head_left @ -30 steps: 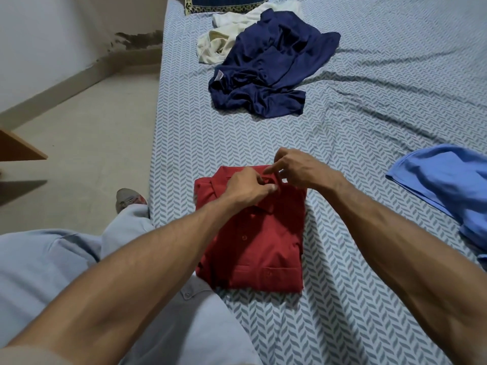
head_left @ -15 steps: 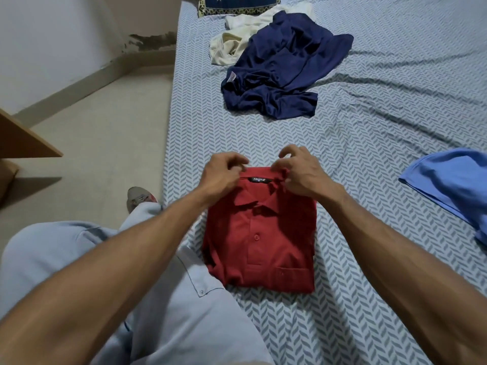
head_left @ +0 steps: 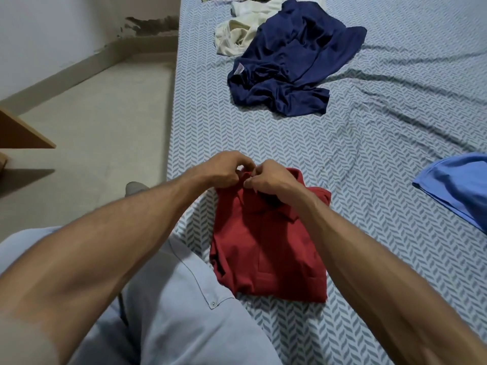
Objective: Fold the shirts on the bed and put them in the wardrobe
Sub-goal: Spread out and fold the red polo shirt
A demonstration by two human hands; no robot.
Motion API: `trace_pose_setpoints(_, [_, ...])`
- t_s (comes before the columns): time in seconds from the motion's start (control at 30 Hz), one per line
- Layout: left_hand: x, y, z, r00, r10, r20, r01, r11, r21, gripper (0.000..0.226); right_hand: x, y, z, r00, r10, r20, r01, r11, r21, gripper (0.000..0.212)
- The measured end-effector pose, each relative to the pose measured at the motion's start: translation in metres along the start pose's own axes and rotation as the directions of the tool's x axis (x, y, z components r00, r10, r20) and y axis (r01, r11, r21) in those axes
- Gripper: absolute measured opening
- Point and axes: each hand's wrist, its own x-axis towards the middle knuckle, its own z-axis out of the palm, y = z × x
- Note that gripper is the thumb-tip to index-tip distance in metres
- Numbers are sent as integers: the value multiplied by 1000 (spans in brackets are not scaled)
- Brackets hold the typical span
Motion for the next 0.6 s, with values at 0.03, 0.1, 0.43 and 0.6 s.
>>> trace_pose_setpoints(0.03, [2,2,-3,998,48,42,-50,997,64,32,-2,2,-2,1000,-16,-3,16,1000,27,19])
trace_pose_setpoints(0.1, [5,2,-9,990,117,82,-128,979,156,23,-8,6,-4,999,-51,-5,51,998,40,22])
trace_pose_setpoints(0.43, [-9,-4,13,973,-33,-229,13,996,-86,43,-41,11,-15,975,-222,-28,205,937,-282,22])
trace_pose_setpoints(0.6, [-54,1,34,780,-512,-358,364,838,-406,37,-56,63,-36,902,5,-433,5,1000,23,40])
